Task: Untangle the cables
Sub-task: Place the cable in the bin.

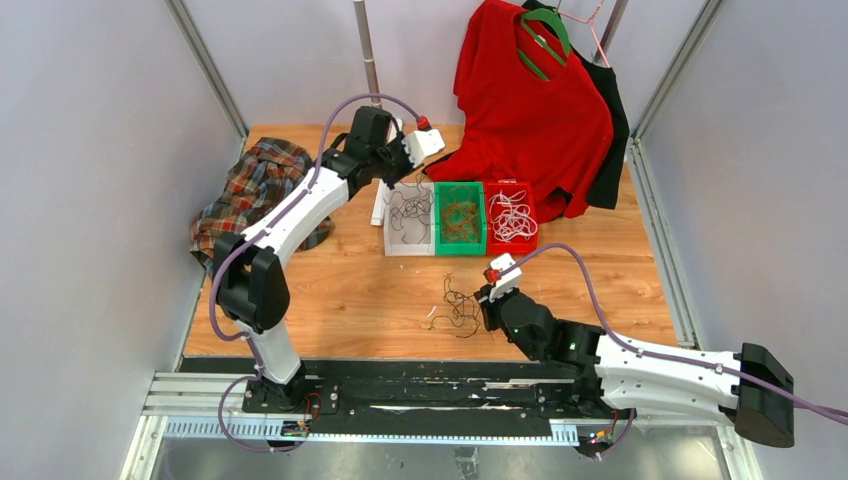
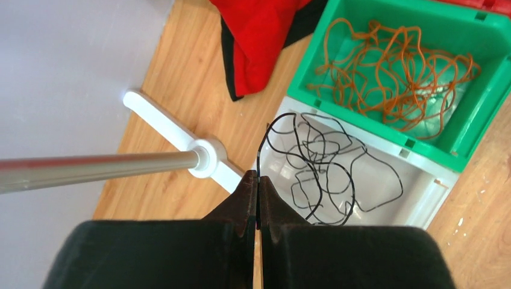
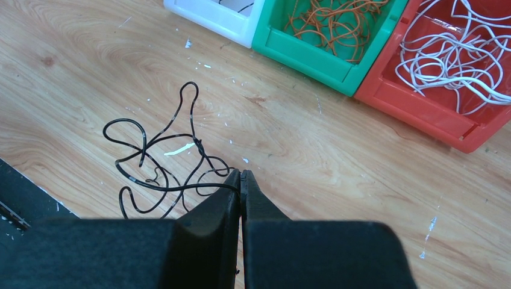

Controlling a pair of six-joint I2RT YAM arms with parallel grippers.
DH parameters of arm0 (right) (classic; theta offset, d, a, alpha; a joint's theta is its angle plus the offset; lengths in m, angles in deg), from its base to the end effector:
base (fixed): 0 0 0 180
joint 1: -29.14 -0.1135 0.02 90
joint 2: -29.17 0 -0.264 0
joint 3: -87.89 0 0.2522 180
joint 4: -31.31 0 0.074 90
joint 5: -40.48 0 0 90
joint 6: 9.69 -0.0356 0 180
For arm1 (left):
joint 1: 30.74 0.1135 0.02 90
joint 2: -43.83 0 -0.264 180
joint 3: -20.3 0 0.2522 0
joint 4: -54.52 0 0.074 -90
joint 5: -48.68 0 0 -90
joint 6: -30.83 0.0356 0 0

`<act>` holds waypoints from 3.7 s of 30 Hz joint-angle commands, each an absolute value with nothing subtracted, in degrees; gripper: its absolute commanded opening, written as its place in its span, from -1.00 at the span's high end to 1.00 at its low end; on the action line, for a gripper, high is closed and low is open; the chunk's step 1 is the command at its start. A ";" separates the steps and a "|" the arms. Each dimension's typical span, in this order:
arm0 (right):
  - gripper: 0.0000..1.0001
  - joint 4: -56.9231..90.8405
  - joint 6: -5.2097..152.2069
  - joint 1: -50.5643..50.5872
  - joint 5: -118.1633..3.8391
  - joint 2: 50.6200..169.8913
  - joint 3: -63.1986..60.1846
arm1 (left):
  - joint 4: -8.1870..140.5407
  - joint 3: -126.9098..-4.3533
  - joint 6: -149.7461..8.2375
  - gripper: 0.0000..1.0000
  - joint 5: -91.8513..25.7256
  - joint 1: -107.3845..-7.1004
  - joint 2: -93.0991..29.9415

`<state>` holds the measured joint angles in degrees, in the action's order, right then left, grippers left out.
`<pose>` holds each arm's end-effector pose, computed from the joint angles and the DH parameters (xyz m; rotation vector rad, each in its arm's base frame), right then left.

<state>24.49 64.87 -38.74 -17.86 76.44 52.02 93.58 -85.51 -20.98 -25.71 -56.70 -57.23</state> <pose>0.0878 0.1663 0.2250 -0.4719 1.8084 0.4928 0.3657 -0.1887 0.3324 1.2700 1.7343 -0.1716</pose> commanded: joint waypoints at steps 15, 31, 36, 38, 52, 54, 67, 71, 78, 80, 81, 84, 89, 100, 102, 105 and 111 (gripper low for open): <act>0.99 23.66 63.76 -38.54 -15.82 78.64 50.96 | 83.87 -75.59 -26.40 0.99 -30.80 -57.47 -63.01; 0.99 23.58 64.39 -38.55 -15.59 78.39 50.31 | 90.46 -82.75 -31.40 0.29 -37.32 -59.75 -68.28; 0.99 23.40 65.07 -38.45 -16.36 78.48 48.80 | 100.32 -83.33 -28.63 -0.98 -31.03 -59.37 -60.68; 0.99 23.20 65.35 -38.45 -16.81 78.63 47.73 | 105.51 -84.35 -27.27 -0.96 -28.01 -59.04 -57.75; 0.99 24.92 69.34 -37.76 -29.14 87.92 33.16 | 134.91 -82.99 -13.21 -0.96 2.26 -58.69 -34.35; 0.99 25.94 69.37 -37.70 -32.04 90.27 30.39 | 135.25 -81.20 -14.34 -1.00 5.99 -59.55 -31.46; 0.98 29.51 68.21 -37.68 -42.03 100.51 19.91 | 135.19 -73.89 -18.19 -0.28 3.78 -60.88 -25.19; 0.99 30.09 68.11 -37.66 -42.12 100.70 20.27 | 135.25 -72.67 -18.01 0.07 1.06 -60.89 -25.49; 0.99 30.40 67.94 -37.68 -41.77 100.51 21.25 | 135.22 -74.83 -21.08 0.84 -1.02 -60.89 -27.18; 0.99 30.62 67.92 -37.68 -41.26 100.31 21.91 | 135.25 -75.81 -21.37 0.91 -1.59 -60.89 -26.64; 0.98 30.69 67.92 -37.66 -40.78 100.24 22.18 | 135.25 -76.03 -21.46 0.93 -1.63 -60.89 -26.08; 0.82 31.45 67.80 -37.66 -38.89 100.01 23.33 | 135.23 -76.85 -22.45 0.99 -2.29 -60.89 -24.76; 0.35 36.73 66.73 -37.66 -34.70 100.60 25.54 | 135.24 -77.48 -25.64 0.99 -0.58 -60.89 -23.30; 0.36 48.75 61.50 -37.66 -30.43 102.96 33.64 | 135.17 -85.06 -31.29 0.99 1.10 -60.86 -21.14; 0.37 49.89 60.50 -37.66 -29.60 103.00 36.48 | 135.16 -87.58 -31.55 0.99 0.48 -60.85 -20.81; 0.38 51.64 59.30 -37.66 -28.25 103.40 40.02 | 135.13 -92.01 -31.96 0.99 -0.21 -60.84 -20.73; 0.41 53.14 57.70 -37.66 -27.09 104.86 44.33 | 135.17 -99.28 -32.54 0.99 -0.97 -60.86 -21.43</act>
